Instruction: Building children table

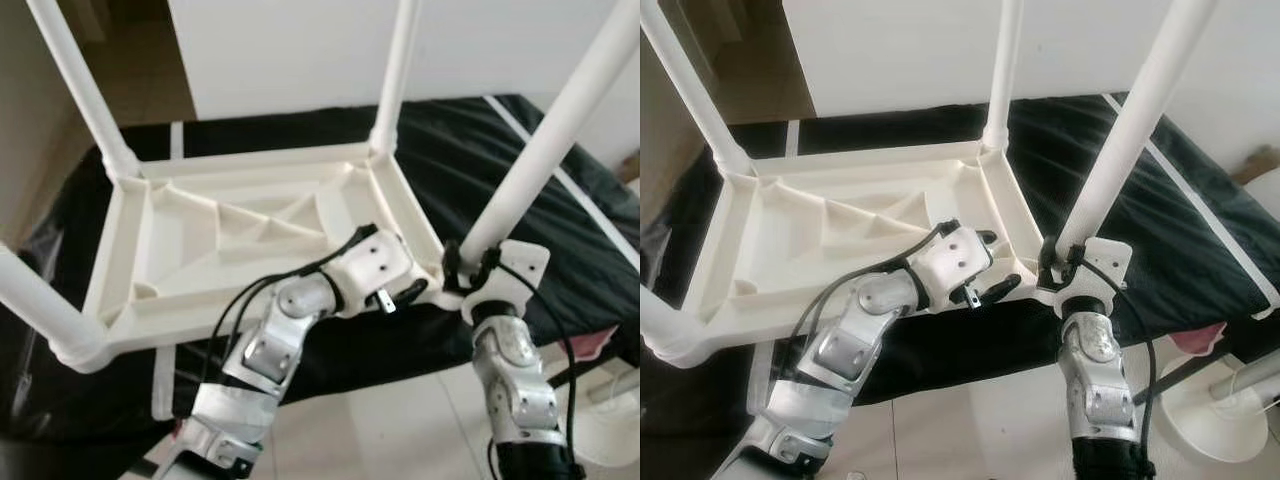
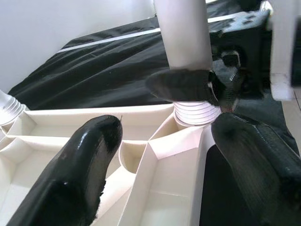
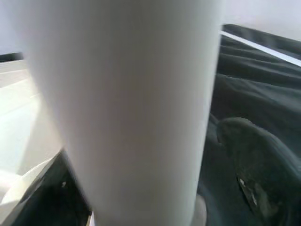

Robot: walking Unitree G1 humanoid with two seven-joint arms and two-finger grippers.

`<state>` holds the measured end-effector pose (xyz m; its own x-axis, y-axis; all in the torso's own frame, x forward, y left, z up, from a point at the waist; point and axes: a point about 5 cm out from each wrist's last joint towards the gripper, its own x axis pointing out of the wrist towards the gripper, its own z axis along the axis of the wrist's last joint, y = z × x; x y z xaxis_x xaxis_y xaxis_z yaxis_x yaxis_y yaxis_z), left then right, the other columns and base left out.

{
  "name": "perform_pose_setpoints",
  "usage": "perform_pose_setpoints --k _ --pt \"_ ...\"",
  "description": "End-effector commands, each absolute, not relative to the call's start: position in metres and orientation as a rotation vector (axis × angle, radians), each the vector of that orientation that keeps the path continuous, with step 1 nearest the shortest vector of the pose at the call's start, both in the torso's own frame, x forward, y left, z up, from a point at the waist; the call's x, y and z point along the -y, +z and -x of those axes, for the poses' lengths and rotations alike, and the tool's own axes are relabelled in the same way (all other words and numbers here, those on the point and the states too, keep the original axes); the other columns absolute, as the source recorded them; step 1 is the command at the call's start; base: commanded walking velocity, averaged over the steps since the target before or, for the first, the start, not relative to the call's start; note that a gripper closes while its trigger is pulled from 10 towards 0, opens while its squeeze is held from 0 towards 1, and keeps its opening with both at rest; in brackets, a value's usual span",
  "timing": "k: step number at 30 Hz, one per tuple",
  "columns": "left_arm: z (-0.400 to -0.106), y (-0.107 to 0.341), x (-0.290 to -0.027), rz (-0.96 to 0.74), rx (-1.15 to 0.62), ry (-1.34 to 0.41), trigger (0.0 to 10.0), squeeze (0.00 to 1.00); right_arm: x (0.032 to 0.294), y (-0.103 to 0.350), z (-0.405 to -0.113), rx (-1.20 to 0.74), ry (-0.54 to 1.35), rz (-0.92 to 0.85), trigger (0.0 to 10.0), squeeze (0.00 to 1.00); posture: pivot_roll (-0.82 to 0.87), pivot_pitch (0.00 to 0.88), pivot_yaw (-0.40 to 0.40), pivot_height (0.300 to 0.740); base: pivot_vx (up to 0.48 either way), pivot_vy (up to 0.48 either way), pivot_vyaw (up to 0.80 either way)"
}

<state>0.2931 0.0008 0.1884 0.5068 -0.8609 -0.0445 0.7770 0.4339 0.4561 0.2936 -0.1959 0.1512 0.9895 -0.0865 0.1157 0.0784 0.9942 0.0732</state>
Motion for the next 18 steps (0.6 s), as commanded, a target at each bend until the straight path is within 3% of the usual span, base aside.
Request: perform_pose_setpoints --k 1,11,18 --pt "-0.297 0.19 -0.002 -0.435 0.23 -0.912 10.0 0.0 0.196 0.149 -0.295 0.119 -0.048 -0.091 10.0 0.0 -0.04 0.07 -0.029 0.74 0.0 0.0 0.0" --pt "-0.288 0.19 0.007 -0.429 0.257 -0.961 10.0 0.0 0.205 0.156 -0.319 0.092 0.312 0.075 10.0 0.0 -0.03 0.045 -0.05 0.74 0.0 0.0 0.0" --pt "-0.289 0.193 0.007 -0.429 0.267 -0.954 10.0 0.0 0.207 0.156 -0.325 0.078 0.428 0.096 10.0 0.0 -0.02 0.034 -0.052 0.74 0.0 0.0 0.0"
